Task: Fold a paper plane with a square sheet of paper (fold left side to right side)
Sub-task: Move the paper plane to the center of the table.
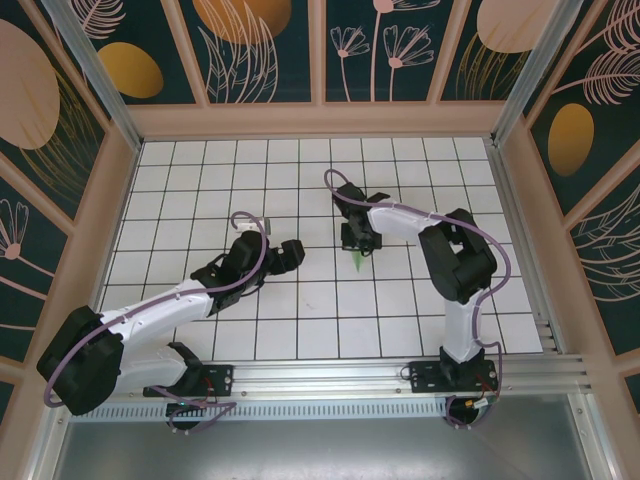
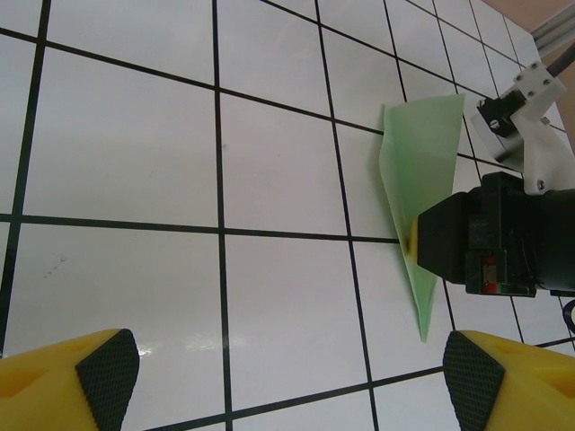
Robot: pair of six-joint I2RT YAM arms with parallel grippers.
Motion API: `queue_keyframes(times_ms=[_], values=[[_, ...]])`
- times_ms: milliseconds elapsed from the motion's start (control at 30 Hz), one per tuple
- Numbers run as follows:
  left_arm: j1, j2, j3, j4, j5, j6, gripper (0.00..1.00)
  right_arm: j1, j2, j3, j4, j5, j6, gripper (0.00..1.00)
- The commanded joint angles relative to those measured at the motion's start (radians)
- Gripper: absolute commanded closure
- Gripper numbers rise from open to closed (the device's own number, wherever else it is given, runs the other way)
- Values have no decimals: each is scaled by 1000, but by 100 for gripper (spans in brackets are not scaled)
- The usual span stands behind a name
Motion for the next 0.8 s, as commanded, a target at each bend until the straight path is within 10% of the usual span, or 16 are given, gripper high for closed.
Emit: queue_keyframes(times_ms=[0,767], values=[[6,2,16,-20,-17,18,10,16,24,34,-46,-2,16,88],[6,-16,25,-44,-28,25,10,33,19,71,-91,32,13,85]])
